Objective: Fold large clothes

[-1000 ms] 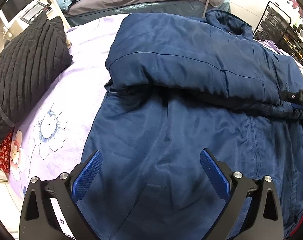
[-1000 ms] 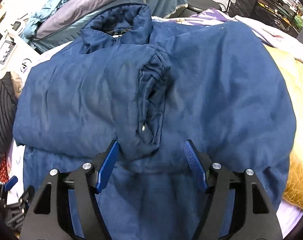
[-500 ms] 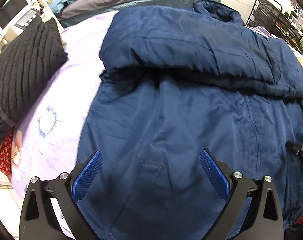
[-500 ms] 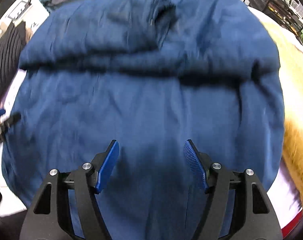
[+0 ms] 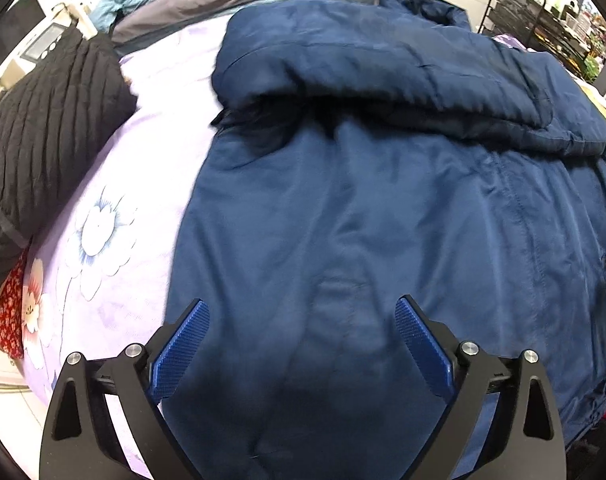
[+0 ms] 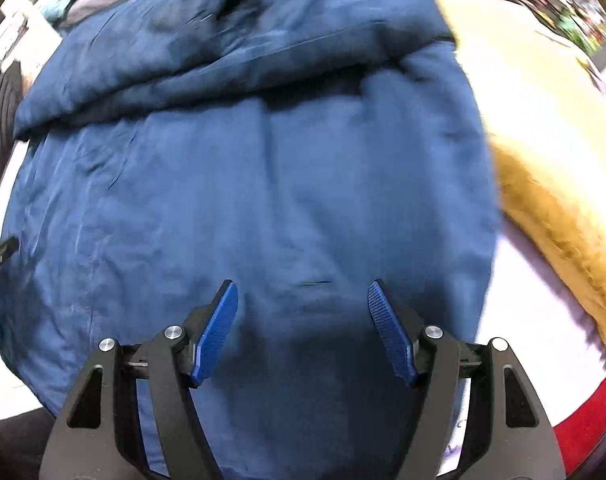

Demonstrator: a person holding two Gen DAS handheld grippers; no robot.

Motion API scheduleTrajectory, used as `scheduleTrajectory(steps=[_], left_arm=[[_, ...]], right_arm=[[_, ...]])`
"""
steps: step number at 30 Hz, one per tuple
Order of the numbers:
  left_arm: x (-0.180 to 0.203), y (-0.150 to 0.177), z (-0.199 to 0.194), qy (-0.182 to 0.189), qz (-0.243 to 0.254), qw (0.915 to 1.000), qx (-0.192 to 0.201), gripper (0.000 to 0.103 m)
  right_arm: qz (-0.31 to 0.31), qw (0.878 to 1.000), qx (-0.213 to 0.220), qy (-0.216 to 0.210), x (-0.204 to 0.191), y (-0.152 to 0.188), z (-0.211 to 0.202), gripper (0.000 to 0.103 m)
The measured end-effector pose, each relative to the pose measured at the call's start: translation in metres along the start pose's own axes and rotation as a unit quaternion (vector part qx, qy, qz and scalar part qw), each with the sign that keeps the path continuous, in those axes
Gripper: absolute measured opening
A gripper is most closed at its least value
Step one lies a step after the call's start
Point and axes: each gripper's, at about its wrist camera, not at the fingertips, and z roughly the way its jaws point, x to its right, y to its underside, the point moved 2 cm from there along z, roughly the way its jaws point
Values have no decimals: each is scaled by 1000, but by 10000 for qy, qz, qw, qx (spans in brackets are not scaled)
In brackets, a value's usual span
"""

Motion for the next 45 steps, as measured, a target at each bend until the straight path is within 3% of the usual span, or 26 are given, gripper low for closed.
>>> scheduleTrajectory(steps=[4,9,14,16,18,24,32,38,44,45], left_arm=[[-33,3,0,-222,-350,9990,-165,92],[-80,-1,-6,-94,-1032,9946,-80,92],[-123,-2,-5,48,-1481,9889,-126,92],[-136,3,-1,151,-1611,9867,-186,92],[-144,11,3,299,-1721,9843,-261,92],[-137,38,18,945,-1687,9791,-629,92],[-100,76,30,1260,-748,9836,-1056,93],[-108,91,27,1621,-1021,9754,-1093,91],[-105,100,22,2046,-1180,9631,-1290,85],[-105,101,21,2067,-1222,9623,-1280,79]], right_arm=[[304,9993,204,19,25,6,-12,68],[448,9971,575,234,43,11,-35,68],[759,9953,537,278,54,12,-37,68],[923,9943,443,303,64,17,-35,77],[1101,9932,348,168,77,26,-33,78],[1153,9900,-457,-676,73,56,1,78],[756,9869,-960,-1056,57,109,7,78],[756,9828,-1145,-1236,61,127,5,78],[720,9770,-1357,-1478,74,156,-4,78],[735,9763,-1369,-1505,76,160,-5,78]])
